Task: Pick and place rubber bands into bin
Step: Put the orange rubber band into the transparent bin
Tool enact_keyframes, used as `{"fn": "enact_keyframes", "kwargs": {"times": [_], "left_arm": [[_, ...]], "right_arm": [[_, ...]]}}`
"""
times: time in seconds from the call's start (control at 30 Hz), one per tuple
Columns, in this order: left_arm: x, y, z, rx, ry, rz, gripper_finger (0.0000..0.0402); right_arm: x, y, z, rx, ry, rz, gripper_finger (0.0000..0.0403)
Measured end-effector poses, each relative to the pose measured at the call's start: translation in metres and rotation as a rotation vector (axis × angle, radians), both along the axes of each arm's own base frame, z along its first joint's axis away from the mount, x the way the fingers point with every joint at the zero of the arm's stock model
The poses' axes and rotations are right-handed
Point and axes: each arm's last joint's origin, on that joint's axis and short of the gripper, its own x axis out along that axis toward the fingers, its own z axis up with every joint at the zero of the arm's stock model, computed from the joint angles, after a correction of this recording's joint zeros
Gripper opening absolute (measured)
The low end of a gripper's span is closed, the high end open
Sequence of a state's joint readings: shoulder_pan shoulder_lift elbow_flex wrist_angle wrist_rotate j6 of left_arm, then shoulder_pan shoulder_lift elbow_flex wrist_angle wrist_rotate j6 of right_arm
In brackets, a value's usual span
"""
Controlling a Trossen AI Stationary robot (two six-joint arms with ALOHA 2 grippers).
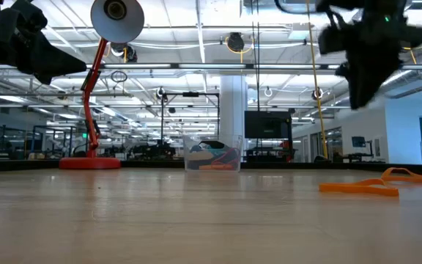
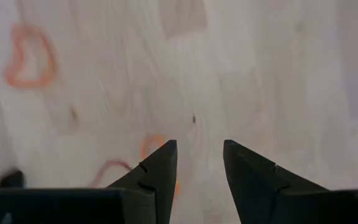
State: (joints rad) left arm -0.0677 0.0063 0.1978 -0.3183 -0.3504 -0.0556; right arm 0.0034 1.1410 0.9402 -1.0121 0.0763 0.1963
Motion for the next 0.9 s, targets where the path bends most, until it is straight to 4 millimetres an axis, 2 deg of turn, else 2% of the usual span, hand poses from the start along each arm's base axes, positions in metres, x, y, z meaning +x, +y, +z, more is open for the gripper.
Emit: {"fn": "enact_keyframes", "kwargs": {"times": [0.17, 0.27, 0.57, 0.9], "left_arm": [[0.000, 0.000, 0.000, 0.000, 0.000, 0.000, 0.0063], [0.000, 0.000, 0.000, 0.000, 0.000, 0.000, 0.0063], [0.000, 0.000, 0.000, 0.027, 0.008, -0.003, 0.0063], [0.000, 0.000, 0.000, 0.027, 0.008, -0.003, 0.0063]], "right_arm": [[-0.010, 0.006, -0.044, 0.006, 0.085, 0.029, 0.0125], [-0.015, 0.009, -0.062, 0.054, 0.106, 0.035, 0.0125], [-0.024, 0.010, -0.092, 0.101, 0.093, -0.036, 0.0125], [-0.032, 0.009, -0.112, 0.105, 0.066, -0.070, 0.0122]]}}
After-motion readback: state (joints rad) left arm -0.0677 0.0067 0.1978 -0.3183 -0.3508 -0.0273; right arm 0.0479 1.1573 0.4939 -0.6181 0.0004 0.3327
